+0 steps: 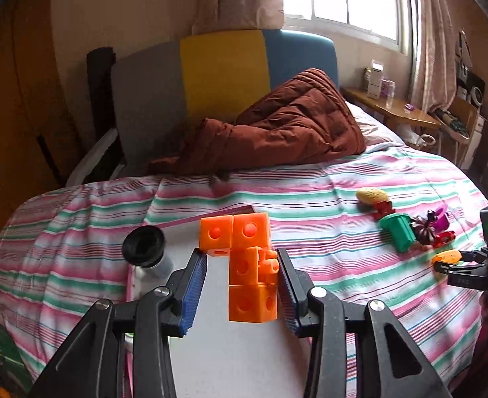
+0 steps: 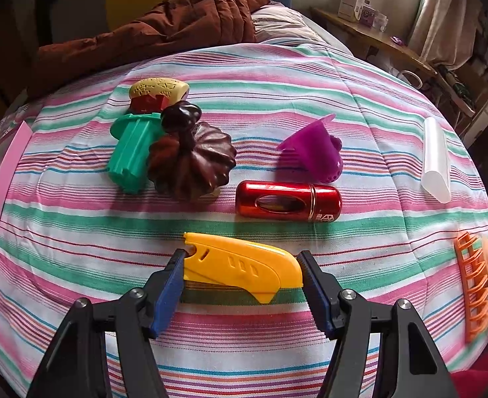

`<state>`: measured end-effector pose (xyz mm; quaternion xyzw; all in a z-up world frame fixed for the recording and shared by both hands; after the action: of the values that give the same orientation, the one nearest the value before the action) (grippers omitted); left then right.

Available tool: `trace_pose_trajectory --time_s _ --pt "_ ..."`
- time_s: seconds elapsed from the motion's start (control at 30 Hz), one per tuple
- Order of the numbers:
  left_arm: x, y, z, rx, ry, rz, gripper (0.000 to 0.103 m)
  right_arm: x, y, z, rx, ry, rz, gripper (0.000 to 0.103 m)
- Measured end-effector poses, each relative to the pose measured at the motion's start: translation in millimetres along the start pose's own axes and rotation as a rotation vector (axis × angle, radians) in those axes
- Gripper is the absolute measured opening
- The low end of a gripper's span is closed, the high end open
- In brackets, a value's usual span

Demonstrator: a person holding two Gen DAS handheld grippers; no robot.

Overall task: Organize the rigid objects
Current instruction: 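Carry the orange blocks to the tray and release with the left gripper, then carry the yellow piece to the tray and release with the right gripper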

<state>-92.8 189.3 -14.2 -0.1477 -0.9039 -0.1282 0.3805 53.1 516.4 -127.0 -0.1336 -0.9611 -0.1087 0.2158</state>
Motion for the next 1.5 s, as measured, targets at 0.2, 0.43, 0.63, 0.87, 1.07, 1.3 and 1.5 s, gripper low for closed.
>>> trace_pose_trajectory --time_s 0.2,0.43,0.63,0.87,1.07,1.3,1.5 --pt "-13 -12 23 0.012 -0.051 -0.098 0.042 -1 0 0 0.003 0.008 0.003 0.067" --pt "-28 -29 55 0.048 -0.152 -0.104 0.042 1 -2 1 -0.004 0.014 -0.005 0.067" --pt "-25 -52 90 0.083 -0.228 -0.160 0.042 2 -3 1 -0.009 0.015 -0.012 0.067" --pt "-30 -57 111 0.090 -0.237 -0.202 0.045 2 -4 1 -0.008 0.015 -0.009 0.067" --pt "-22 -56 97 0.083 -0.194 -0.211 0.075 2 -4 1 -0.011 0.015 -0.014 0.067" --pt "4 -64 51 0.118 -0.079 -0.112 0.075 3 -5 -1 -0.015 0.017 -0.016 0.067" --pt "13 -84 19 0.123 -0.040 -0.220 0.075 9 -22 -21 0.038 0.090 -0.025 0.067"
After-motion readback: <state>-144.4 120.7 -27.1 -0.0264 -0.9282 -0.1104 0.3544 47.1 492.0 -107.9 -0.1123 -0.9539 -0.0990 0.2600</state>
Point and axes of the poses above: each gripper's, at about its wrist camera, not at the fingertips, and z roughly the way its jaws point, y to its right, x to its top, the point moved 2 cm from there along z, roughly the way its jaws point, and after that the axes turned 14 degrees about -z, right-handed, at the moved point
